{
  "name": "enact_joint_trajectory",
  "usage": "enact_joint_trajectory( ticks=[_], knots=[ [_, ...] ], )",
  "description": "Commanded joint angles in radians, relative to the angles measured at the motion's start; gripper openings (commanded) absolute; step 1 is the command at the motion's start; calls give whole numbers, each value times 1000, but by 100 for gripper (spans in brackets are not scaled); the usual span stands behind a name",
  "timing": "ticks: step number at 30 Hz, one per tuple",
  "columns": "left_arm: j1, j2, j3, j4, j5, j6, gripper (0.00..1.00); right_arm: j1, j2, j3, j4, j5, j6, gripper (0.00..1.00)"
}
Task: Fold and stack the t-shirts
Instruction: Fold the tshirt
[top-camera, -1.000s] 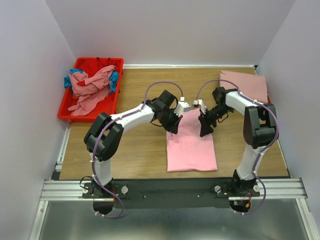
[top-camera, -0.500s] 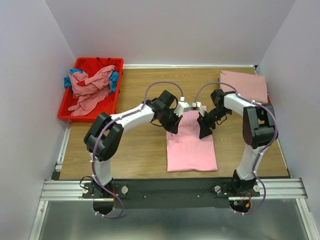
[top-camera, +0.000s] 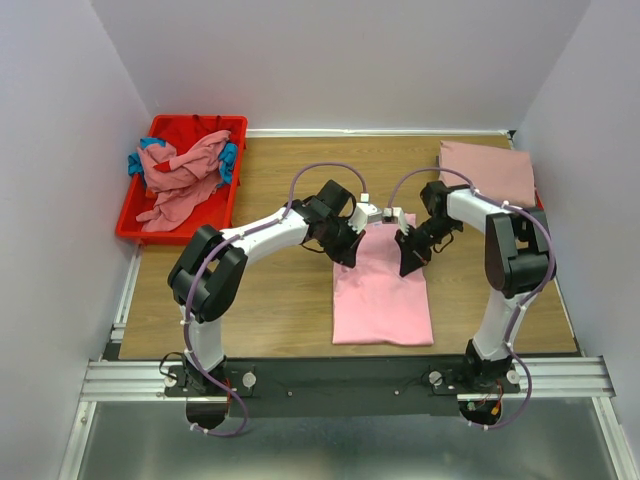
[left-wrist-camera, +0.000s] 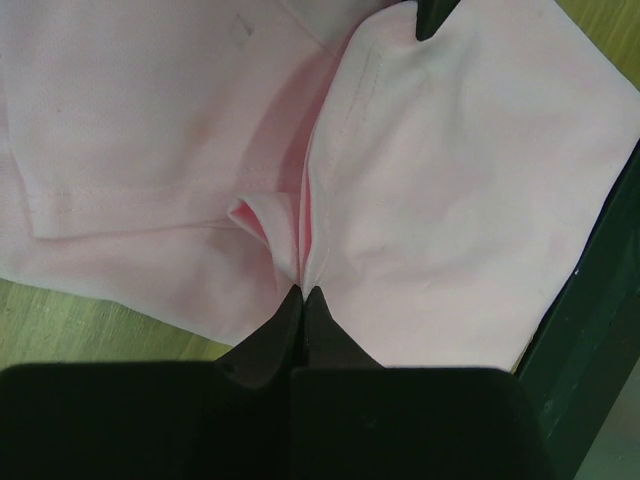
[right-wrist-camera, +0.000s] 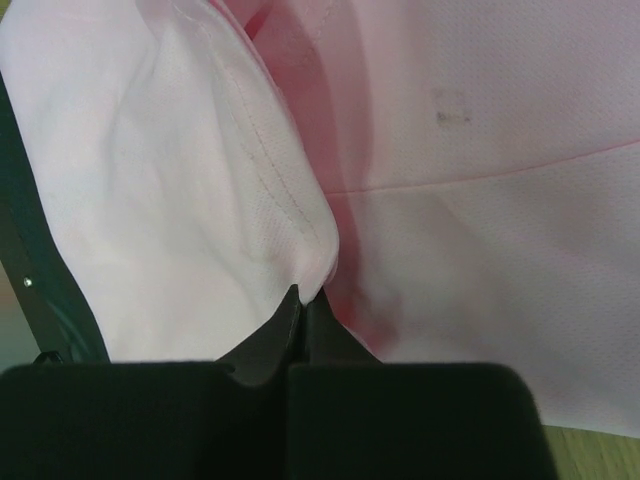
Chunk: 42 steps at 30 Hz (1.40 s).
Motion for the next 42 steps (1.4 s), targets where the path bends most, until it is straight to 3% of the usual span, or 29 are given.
enact_joint_trajectory(
  ticks=[1,20,29,42],
  knots=[
    [1,-9,-7,15,19,-6,0,6,-47,9,-6,-5,17,0],
    [-36,-208,-142,38,70,-116,0,18,-389,-85,-155,-56,16,1],
    [-149,-326,-212,52,38,-227,0,58,-541,-155,-196,-88,42,0],
    [-284,-553,-326,89,-25,-409,0,58,-741,-100,-320,-119,10,0]
  ],
)
